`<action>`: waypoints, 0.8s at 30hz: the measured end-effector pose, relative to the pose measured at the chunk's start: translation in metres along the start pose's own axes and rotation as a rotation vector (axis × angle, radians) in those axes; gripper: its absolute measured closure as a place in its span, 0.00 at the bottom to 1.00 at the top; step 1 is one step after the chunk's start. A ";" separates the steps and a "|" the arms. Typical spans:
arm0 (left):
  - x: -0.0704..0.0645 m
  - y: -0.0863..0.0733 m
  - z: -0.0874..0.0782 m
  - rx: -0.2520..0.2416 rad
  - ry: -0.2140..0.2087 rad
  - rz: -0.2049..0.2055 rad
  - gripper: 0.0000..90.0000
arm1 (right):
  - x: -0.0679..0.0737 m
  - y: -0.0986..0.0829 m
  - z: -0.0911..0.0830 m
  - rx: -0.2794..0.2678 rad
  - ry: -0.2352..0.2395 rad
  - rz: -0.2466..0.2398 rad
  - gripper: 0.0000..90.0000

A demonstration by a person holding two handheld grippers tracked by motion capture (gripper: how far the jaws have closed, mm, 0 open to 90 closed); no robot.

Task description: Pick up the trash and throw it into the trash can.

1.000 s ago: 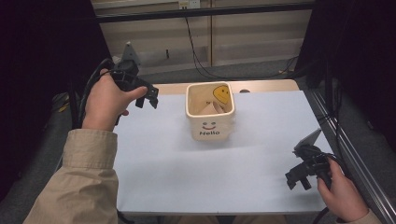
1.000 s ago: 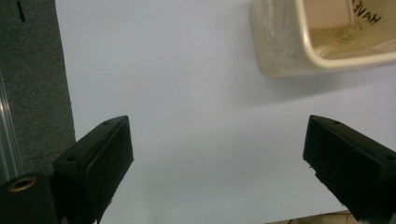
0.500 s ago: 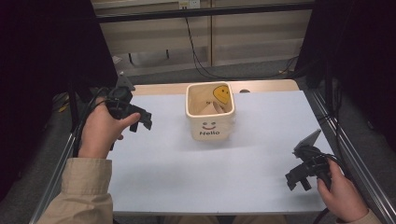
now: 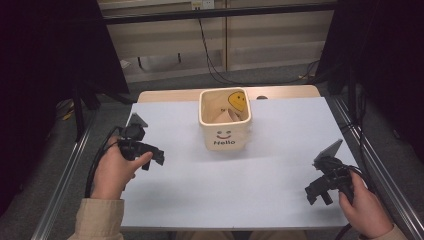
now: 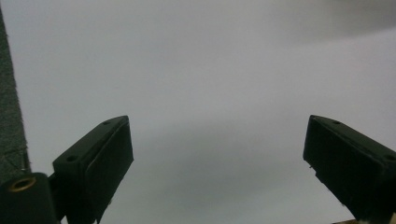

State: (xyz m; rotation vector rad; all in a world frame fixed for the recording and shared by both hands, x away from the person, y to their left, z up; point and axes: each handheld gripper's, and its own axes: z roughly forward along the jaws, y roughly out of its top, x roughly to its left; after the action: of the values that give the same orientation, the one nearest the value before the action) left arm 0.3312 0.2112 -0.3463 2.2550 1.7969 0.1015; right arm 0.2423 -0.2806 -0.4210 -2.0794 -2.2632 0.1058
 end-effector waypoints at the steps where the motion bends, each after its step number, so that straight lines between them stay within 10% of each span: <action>1: 0.000 -0.009 0.008 -0.003 -0.003 0.003 0.09 | 0.000 0.000 0.000 -0.001 0.003 0.001 0.05; 24: 0.002 -0.061 0.058 0.043 -0.039 -0.001 0.09 | 0.003 0.000 0.001 -0.007 0.000 0.000 0.05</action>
State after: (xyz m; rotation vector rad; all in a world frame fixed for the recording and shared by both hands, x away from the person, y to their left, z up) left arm 0.2859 0.2167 -0.4171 2.2690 1.7973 0.0185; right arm 0.2419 -0.2776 -0.4220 -2.0828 -2.2669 0.0974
